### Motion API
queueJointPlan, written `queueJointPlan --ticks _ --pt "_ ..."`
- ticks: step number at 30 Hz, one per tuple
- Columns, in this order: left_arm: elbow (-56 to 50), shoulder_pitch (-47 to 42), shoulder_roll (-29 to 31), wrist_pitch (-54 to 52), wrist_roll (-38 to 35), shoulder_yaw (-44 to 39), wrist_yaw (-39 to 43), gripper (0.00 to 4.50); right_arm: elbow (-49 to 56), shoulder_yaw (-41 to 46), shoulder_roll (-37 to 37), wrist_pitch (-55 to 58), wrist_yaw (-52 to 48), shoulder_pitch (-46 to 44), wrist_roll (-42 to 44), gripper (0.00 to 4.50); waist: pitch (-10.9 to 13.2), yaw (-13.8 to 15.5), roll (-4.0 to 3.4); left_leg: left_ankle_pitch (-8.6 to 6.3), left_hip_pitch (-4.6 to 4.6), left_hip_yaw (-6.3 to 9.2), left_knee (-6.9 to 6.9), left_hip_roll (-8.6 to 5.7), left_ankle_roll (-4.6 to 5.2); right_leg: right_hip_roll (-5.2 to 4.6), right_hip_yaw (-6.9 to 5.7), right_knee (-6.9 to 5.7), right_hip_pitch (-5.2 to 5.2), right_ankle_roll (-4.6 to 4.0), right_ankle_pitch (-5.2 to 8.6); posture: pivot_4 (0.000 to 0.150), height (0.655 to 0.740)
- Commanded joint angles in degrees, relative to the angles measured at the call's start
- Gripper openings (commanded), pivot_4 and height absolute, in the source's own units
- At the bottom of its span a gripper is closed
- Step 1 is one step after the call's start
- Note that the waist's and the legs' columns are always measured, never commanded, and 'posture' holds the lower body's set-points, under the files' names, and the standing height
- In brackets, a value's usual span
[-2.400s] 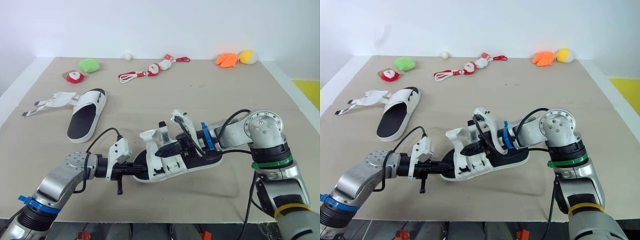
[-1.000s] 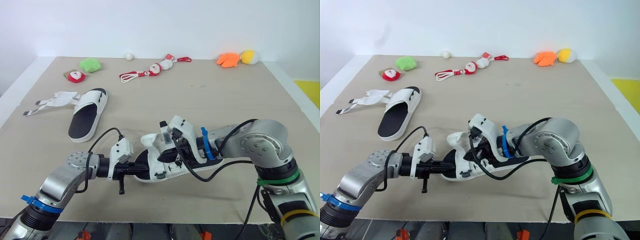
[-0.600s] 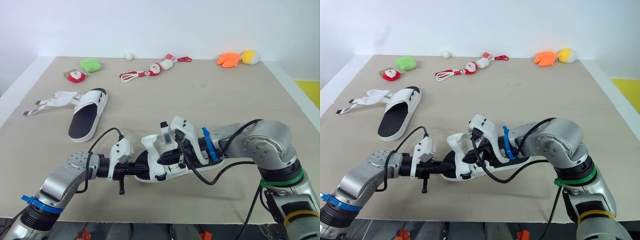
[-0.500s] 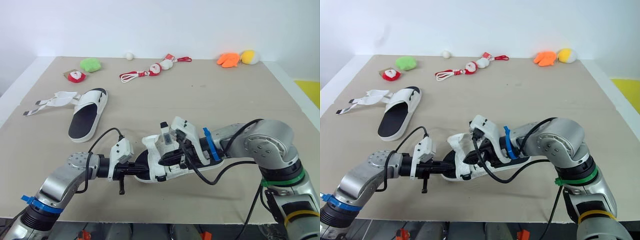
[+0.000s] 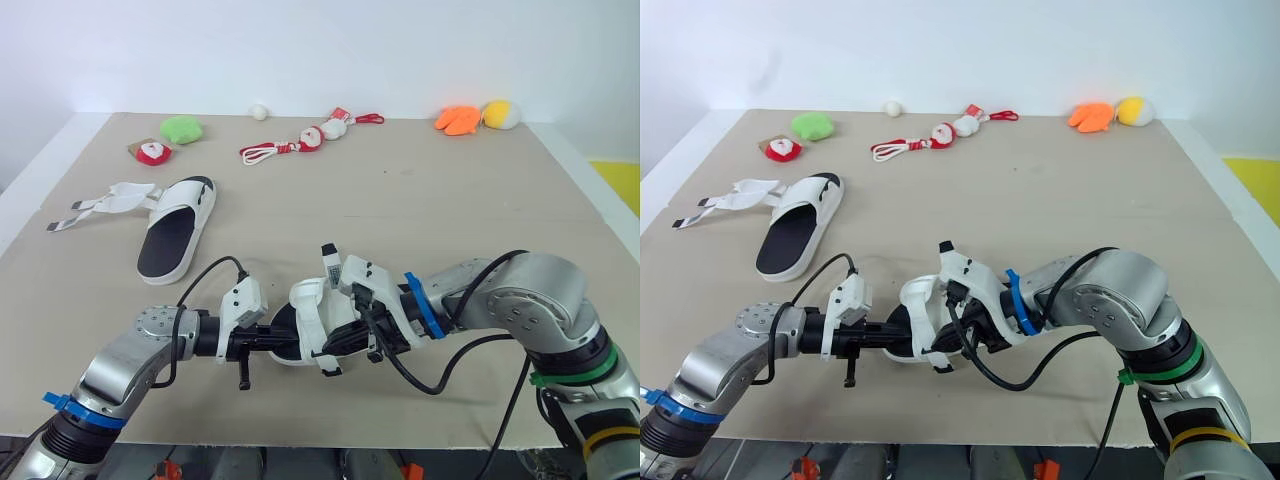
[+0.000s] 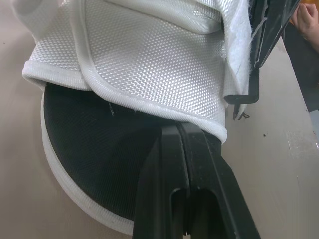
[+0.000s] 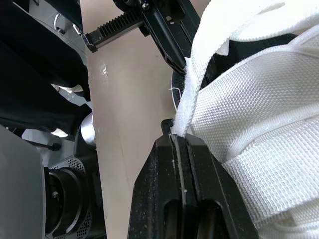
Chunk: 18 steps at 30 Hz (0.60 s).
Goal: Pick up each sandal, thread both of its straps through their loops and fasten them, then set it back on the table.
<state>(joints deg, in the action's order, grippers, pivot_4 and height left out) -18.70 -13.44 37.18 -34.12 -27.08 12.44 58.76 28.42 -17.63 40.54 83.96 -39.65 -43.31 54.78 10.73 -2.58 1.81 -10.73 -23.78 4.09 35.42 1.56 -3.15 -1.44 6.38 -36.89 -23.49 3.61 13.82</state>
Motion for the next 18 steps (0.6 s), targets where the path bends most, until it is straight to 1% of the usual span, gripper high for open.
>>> queueJointPlan --ticks 1,2,3,4,5,6,8,9,10,13,16,18 --pt "1.36 1.28 0.17 -1.39 1.86 1.94 -1.1 0.0 0.23 3.01 1.33 1.0 -3.18 -0.67 2.59 0.67 0.0 0.01 0.0 0.0 -0.01 0.0 0.0 0.0 0.0 0.0 0.0 0.0 0.0 0.0 0.0 0.15 0.74" --pt "1.23 1.38 0.17 -1.47 1.81 1.91 -1.17 0.0 -0.89 5.14 1.34 2.06 -4.28 -1.09 4.55 1.06 0.0 0.01 0.0 0.0 -0.01 0.0 0.0 -0.01 0.0 -0.01 0.0 0.0 0.01 0.0 0.01 0.15 0.74" --pt "1.15 1.44 0.17 -1.53 1.78 1.88 -1.22 0.0 -1.66 6.62 1.31 2.85 -5.02 -1.39 5.89 1.34 0.0 0.01 0.0 0.0 -0.01 0.0 0.0 -0.01 0.0 -0.01 0.0 0.0 0.01 0.0 0.0 0.15 0.74" --pt "1.04 1.53 0.18 -1.58 1.74 1.85 -1.25 0.0 -2.19 7.89 1.53 3.66 -5.71 -1.69 7.19 1.88 0.0 0.01 0.0 0.0 -0.01 0.0 0.0 0.0 0.0 0.0 0.0 0.0 0.01 0.01 0.0 0.15 0.74" --pt "0.94 1.65 0.22 -1.61 1.71 1.82 -1.28 0.0 -2.42 8.83 1.93 4.29 -6.15 -1.85 8.0 2.27 0.0 0.0 0.0 0.0 -0.01 0.0 0.01 0.0 0.0 0.0 0.0 0.0 0.01 0.01 -0.01 0.15 0.74" --pt "0.83 1.77 0.25 -1.67 1.65 1.79 -1.31 0.0 -2.82 10.43 2.79 5.17 -7.04 -1.66 9.46 2.89 0.0 0.01 0.0 0.0 0.0 0.0 0.01 0.0 0.0 0.01 0.0 0.0 0.01 0.03 -0.02 0.15 0.74" --pt "0.64 1.98 0.32 -1.78 1.54 1.72 -1.41 0.0 -2.83 13.11 5.08 6.65 -8.84 -0.21 12.09 3.56 0.0 0.01 0.0 0.0 0.0 0.02 0.01 0.01 0.0 0.02 -0.02 0.0 0.02 0.02 -0.01 0.15 0.74" --pt "0.55 2.1 0.34 -1.8 1.5 1.7 -1.47 0.0 -1.94 13.8 6.55 6.81 -9.58 1.24 12.78 3.97 0.0 0.04 0.0 0.0 -0.01 0.02 0.01 0.01 0.0 0.02 -0.02 0.0 0.01 0.02 -0.01 0.15 0.74" --pt "0.52 2.16 0.35 -1.82 1.47 1.72 -1.53 0.0 -0.92 14.03 7.86 6.68 -9.94 2.79 13.03 4.48 -0.01 0.06 0.02 0.0 -0.01 0.02 0.0 0.01 0.0 0.01 -0.02 0.0 0.02 0.01 0.0 0.15 0.74" --pt "0.45 2.26 0.34 -1.88 1.39 1.7 -1.67 0.0 -0.68 14.84 9.14 8.3 -8.09 6.35 14.55 4.48 -0.03 0.01 0.04 -0.06 0.0 0.02 -0.01 0.01 0.04 0.01 -0.02 0.02 0.03 0.01 0.05 0.15 0.74" --pt "0.29 2.34 0.28 -2.16 1.22 1.67 -1.67 0.0 0.75 14.31 6.57 8.32 -1.64 12.3 11.14 4.48 -0.05 0.01 0.04 -0.06 0.02 0.02 0.02 0.04 0.05 0.05 -0.02 0.01 0.02 0.05 0.02 0.15 0.74" --pt "0.23 2.4 0.21 -2.27 1.16 1.86 -1.69 0.0 2.32 13.99 5.12 8.16 0.86 15.25 10.63 4.48 -0.07 0.01 0.08 -0.06 0.03 0.02 0.03 0.04 0.05 0.05 -0.02 0.01 0.03 0.06 0.01 0.15 0.74"
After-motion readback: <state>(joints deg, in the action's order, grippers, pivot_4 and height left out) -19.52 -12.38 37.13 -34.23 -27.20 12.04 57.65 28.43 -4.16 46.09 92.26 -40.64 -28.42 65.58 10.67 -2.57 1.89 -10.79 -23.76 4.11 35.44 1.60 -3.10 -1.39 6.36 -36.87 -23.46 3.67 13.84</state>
